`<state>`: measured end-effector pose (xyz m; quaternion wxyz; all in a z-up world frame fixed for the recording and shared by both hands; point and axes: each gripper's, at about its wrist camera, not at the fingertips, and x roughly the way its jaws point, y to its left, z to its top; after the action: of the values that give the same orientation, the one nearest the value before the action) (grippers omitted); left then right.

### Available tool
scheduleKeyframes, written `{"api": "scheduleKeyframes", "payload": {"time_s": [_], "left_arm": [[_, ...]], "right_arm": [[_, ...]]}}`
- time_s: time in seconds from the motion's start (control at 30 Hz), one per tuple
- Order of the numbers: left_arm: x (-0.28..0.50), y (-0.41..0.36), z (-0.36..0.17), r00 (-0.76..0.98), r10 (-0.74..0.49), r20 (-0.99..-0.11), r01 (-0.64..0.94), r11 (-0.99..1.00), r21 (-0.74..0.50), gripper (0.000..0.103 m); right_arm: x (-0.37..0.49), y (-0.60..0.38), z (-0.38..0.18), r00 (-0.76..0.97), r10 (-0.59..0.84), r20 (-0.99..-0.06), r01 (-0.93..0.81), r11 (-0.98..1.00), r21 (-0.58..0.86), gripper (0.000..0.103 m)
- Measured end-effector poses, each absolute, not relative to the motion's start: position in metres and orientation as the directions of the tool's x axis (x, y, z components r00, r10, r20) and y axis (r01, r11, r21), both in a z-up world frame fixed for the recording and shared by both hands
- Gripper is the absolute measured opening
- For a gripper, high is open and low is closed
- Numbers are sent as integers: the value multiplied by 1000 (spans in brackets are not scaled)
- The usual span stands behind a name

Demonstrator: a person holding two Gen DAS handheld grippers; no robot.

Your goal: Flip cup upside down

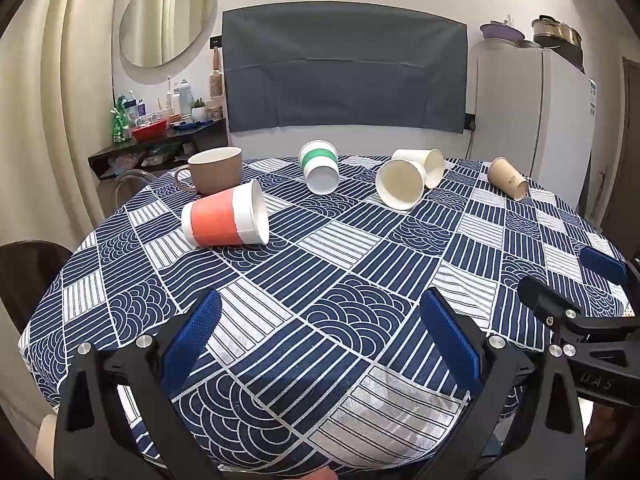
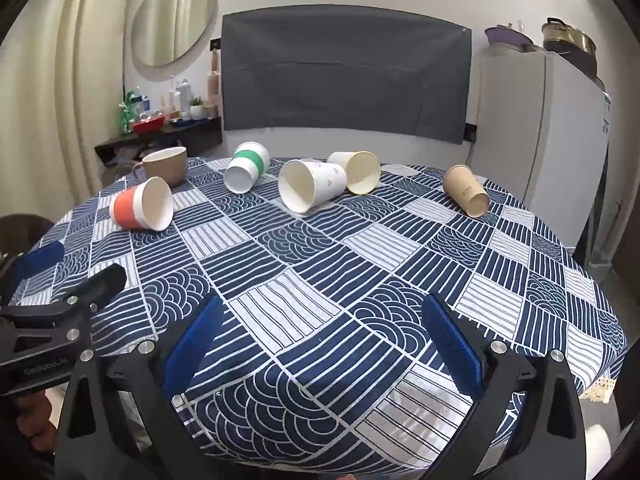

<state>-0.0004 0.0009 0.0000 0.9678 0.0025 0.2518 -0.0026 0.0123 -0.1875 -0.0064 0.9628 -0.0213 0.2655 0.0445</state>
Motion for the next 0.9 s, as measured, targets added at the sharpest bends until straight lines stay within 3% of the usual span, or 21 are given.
{"api": "scheduleKeyframes", "payload": {"time_s": [0.9], "left_arm": [[3,-2,-6,855,-22,-519,27,1000,2,97]], "right_arm": [[17,-187,-11,837,89,-540,-107,994,-2,95]]}}
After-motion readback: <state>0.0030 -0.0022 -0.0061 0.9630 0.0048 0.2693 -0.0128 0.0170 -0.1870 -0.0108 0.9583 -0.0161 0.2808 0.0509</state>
